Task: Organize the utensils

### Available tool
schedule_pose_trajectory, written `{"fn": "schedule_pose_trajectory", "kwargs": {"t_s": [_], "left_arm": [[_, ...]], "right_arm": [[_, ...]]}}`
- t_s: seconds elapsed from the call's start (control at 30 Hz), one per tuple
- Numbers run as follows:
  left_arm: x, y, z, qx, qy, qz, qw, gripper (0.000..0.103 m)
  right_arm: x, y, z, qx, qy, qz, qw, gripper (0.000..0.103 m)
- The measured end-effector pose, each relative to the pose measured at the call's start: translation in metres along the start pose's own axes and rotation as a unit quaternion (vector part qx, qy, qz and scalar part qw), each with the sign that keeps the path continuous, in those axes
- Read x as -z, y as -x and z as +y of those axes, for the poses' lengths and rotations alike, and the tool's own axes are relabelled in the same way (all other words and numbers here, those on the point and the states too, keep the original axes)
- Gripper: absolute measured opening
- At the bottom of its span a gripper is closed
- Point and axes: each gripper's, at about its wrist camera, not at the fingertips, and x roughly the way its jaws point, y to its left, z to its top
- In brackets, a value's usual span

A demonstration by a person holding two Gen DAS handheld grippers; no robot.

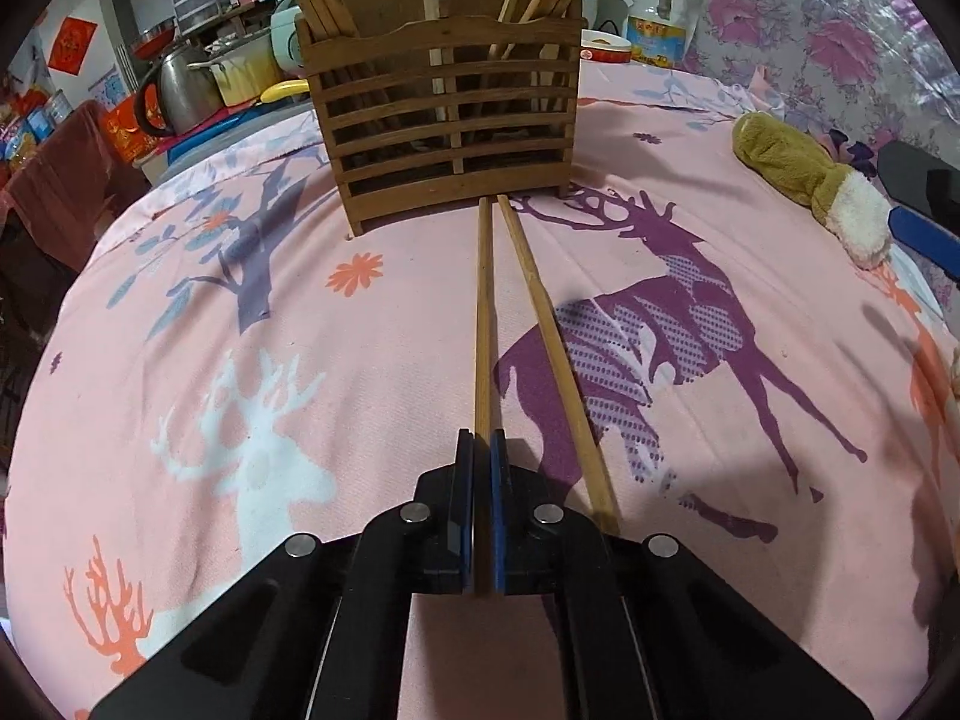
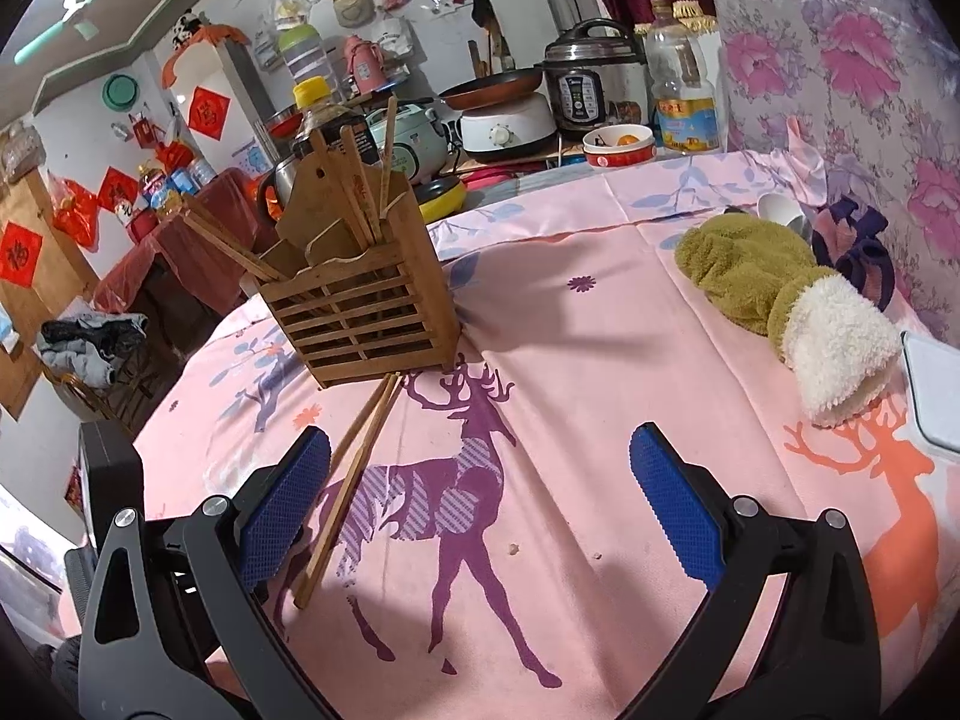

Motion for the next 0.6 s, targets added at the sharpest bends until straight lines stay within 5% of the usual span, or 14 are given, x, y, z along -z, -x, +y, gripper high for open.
{"fn": "schedule_pose_trajectory", "kwargs": {"t_s": [0.33, 0.53, 0.57, 0.6], "left_arm": [[0.026, 0.021, 0.045, -0.015, 0.064, 0.013, 0.9977, 0.006], [0.022, 0.017, 0.068, 0.006, 0.110, 0.018, 0.9938, 0.007], [0.021, 0.017, 0.068, 0.005, 0.110, 0.017, 0.9937, 0.013], [0.021, 0.017, 0.068, 0.004, 0.111, 0.017, 0.9937, 0.032]], "right_arm": [[0.022, -0.004, 0.035, 0.002, 0.092, 0.015, 0.996, 0.097], [0.062, -0.024, 0.083, -0.020, 0.202, 0.072, 0.977, 0.096], [0.069, -0.025, 0.091, -0.019, 0.222, 0.075, 0.972, 0.096], [0.076, -0.026, 0.097, -0.017, 0.240, 0.076, 0.968, 0.095]]}}
